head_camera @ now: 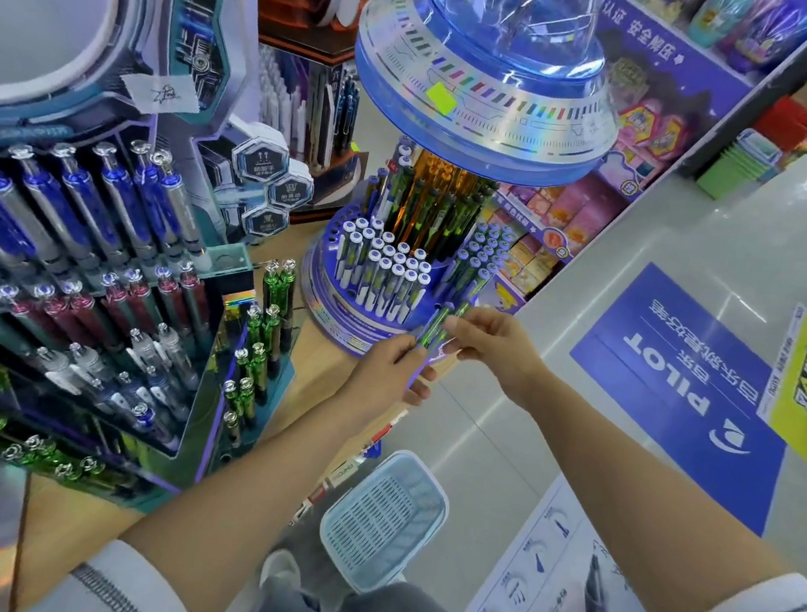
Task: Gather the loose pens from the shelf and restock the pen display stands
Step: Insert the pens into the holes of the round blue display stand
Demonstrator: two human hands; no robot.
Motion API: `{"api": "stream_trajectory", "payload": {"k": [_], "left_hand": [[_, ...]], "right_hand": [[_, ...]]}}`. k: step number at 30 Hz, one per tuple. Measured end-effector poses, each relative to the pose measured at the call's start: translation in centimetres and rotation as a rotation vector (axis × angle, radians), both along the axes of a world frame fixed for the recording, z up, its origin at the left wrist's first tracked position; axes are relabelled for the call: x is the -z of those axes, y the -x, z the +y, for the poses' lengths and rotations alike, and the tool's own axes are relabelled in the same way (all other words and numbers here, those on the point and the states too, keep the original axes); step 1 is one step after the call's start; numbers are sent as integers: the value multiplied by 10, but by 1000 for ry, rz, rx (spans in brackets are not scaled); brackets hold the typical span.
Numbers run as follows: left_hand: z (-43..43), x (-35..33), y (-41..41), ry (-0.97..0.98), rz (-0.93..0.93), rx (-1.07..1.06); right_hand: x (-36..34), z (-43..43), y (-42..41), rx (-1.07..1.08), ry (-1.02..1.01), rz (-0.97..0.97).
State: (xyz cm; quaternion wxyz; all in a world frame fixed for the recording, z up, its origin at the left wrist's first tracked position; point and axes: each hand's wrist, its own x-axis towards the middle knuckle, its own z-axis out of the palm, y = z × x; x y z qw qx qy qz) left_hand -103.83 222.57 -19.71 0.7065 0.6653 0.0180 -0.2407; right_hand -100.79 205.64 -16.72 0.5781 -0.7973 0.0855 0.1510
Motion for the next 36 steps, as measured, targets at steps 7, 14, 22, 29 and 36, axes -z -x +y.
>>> {"api": "stream_trajectory", "payload": {"k": [7, 14, 22, 29, 36], "left_hand": [[-6, 5, -3, -99, -151, -145], [-14, -4, 0, -7, -68, -229], [-5, -1, -2, 39, -18, -217], [5, 1, -6, 66, 15, -189], [7, 4, -10, 90, 25, -152]], "right_hand": [[-11, -20, -5, 330, -7, -325], [-15, -11, -9, 396, 98, -445], [-9, 5, -9, 430, 283, -432], [-11, 22, -12, 476, 303, -432], [-11, 25, -18, 486, 386, -439]]}}
